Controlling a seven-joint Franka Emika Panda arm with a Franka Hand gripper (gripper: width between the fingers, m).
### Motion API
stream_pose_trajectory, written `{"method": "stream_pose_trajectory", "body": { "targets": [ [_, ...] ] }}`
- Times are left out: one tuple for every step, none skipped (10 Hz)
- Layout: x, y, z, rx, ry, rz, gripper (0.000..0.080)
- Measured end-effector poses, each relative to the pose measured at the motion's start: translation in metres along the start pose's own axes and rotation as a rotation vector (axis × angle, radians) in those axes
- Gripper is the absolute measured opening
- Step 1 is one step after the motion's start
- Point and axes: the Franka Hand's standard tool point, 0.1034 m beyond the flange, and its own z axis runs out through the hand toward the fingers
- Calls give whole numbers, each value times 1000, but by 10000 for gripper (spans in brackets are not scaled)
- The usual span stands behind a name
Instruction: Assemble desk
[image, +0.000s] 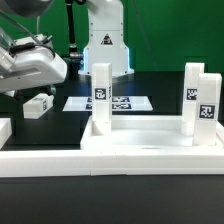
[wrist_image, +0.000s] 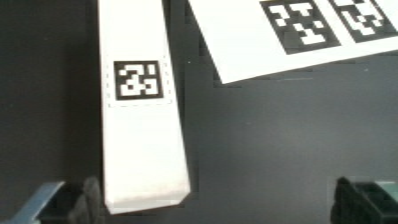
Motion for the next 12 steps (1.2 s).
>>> {"method": "stream_pose_trajectory", "body": {
  "targets": [
    [0, 0, 0, 0, -1, 1, 649],
    [-3, 6, 4, 0, -20, 12, 649],
    [-10, 25, 18, -21, -126, 77, 649],
    [-4, 38, 27, -62, -222, 141, 649],
    [2, 37, 30, -90, -235, 142, 649],
    [2, 38, 29, -89, -230, 144, 649],
    [2, 39, 30, -88, -229, 146, 649],
    [2, 39, 30, -88, -228, 146, 526],
    [2, 39, 30, -88, -228, 146, 391],
    [2, 40, 29, -88, -228, 146, 391],
    [2, 40, 29, -88, -227, 146, 285],
    [2, 40, 29, -88, -227, 146, 285]
  ]
}}
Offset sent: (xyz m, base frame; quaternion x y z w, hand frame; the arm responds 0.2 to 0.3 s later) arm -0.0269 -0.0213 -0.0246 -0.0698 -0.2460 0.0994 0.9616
